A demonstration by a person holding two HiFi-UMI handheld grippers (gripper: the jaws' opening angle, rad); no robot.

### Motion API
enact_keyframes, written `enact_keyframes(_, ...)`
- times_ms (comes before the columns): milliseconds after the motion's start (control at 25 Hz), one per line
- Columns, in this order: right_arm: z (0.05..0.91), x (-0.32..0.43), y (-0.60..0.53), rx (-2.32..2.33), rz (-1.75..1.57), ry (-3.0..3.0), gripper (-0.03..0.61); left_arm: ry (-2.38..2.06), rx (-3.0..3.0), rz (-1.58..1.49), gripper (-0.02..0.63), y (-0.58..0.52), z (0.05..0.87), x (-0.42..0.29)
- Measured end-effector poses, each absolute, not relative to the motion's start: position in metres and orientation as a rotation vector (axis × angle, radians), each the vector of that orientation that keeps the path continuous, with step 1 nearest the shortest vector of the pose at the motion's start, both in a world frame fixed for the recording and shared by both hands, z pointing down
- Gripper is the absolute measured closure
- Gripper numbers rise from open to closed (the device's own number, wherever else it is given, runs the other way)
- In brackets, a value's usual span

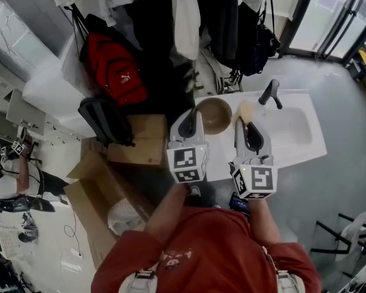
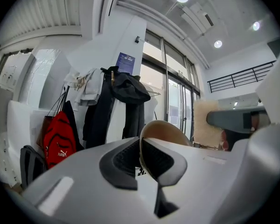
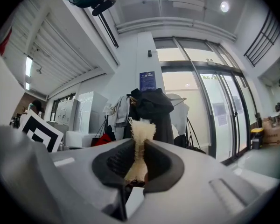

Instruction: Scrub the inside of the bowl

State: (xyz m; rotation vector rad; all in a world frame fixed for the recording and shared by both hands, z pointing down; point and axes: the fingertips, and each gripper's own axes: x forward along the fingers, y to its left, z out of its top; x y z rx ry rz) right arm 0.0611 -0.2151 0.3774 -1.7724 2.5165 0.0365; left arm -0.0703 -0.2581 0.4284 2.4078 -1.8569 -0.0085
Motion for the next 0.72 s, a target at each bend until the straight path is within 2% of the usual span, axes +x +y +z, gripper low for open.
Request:
enact_keyframes(320, 0.388, 0.033, -0.213, -1.67, -0.011, 2.626, 0.528, -1.859, 2.458, -0.01, 0.588, -0.258, 0.416, -0.06)
enact_keyframes(720, 0.415, 0.024, -0.23, -1.675, -0.311, 2.67, 0.528, -1.831, 2.526, -0.013, 0.586, -0.247, 0.408, -0.047)
